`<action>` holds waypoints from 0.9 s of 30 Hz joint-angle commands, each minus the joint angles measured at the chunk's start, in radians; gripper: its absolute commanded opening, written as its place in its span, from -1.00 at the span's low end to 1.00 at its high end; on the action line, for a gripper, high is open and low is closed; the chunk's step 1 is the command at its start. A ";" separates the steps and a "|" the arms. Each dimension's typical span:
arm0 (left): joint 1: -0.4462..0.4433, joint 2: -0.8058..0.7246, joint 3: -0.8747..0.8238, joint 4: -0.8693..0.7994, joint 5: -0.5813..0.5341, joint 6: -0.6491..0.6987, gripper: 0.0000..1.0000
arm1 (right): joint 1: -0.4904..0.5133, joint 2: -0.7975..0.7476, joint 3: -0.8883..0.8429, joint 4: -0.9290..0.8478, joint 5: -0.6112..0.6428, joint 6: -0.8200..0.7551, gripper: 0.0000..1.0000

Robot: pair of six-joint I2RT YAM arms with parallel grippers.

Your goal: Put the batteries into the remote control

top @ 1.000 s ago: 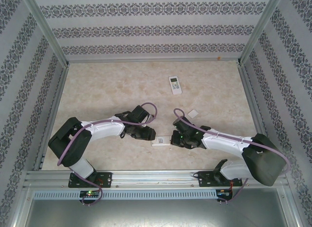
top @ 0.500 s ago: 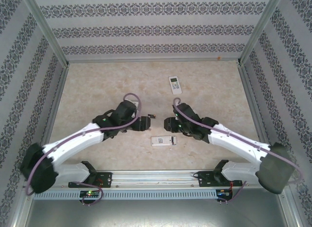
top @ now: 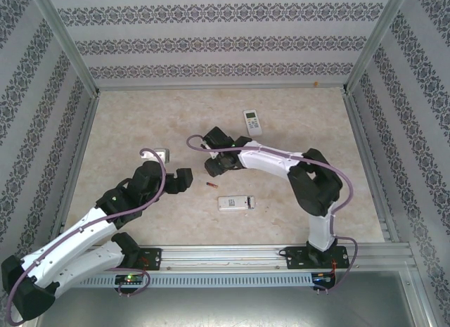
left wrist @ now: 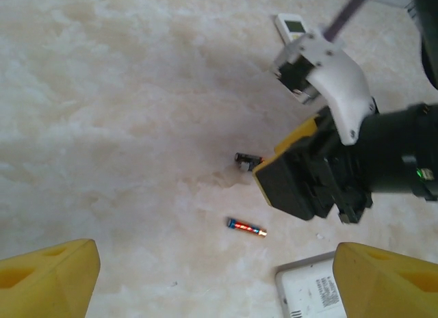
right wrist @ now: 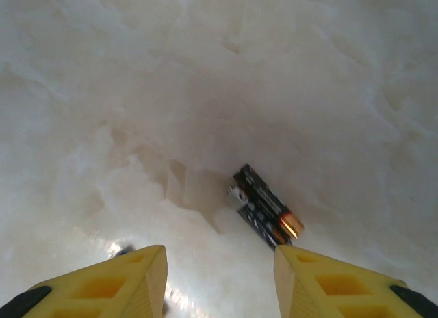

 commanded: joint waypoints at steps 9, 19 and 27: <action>0.012 0.001 -0.026 0.012 0.031 0.029 0.82 | 0.010 0.099 0.040 -0.062 0.044 -0.056 -0.09; 0.013 0.016 -0.035 0.027 0.044 0.024 0.84 | 0.018 0.111 0.040 -0.069 0.002 -0.046 -0.20; 0.013 0.022 -0.044 0.039 0.047 0.023 0.84 | 0.032 -0.016 -0.025 -0.032 -0.030 -0.005 -0.23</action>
